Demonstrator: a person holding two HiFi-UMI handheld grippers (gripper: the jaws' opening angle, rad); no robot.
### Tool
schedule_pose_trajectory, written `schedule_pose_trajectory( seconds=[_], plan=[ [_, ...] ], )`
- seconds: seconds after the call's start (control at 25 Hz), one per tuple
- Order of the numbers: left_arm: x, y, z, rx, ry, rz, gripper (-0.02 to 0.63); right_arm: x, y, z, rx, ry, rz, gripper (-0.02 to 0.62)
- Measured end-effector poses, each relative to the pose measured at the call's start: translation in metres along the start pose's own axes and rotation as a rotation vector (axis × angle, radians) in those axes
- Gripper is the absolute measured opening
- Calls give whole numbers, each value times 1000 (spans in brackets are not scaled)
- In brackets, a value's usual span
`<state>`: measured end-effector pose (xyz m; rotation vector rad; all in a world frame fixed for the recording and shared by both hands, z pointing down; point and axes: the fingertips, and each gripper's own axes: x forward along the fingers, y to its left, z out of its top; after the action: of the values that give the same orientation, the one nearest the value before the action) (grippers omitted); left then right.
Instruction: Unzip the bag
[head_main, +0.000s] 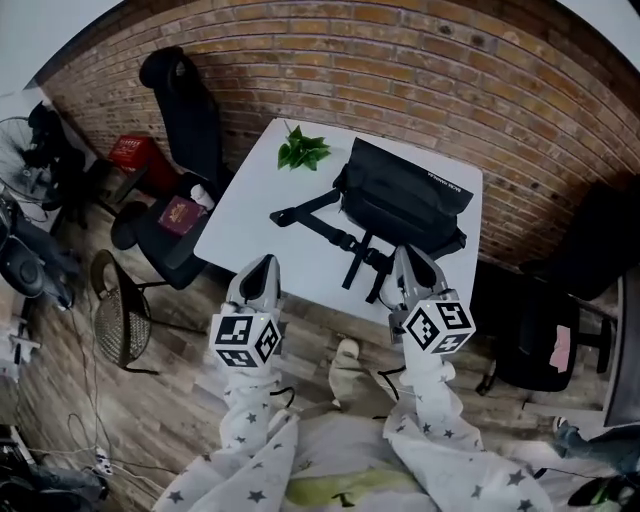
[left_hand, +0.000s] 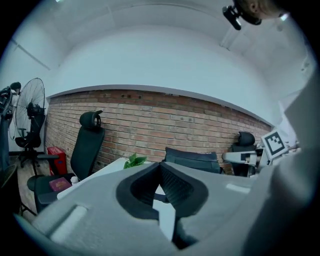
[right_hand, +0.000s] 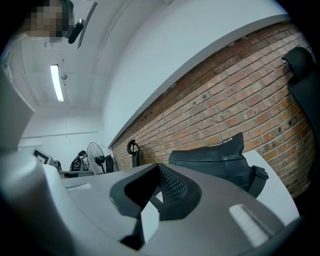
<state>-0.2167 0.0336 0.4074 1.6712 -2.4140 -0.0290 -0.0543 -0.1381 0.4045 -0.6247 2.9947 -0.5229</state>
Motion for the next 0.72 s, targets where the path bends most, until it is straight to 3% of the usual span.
schedule_pose_trajectory(
  seconds=[0.72],
  plan=[
    [117, 32, 22, -19, 17, -94, -2, 94, -35, 13, 63, -36, -23, 6]
  ],
)
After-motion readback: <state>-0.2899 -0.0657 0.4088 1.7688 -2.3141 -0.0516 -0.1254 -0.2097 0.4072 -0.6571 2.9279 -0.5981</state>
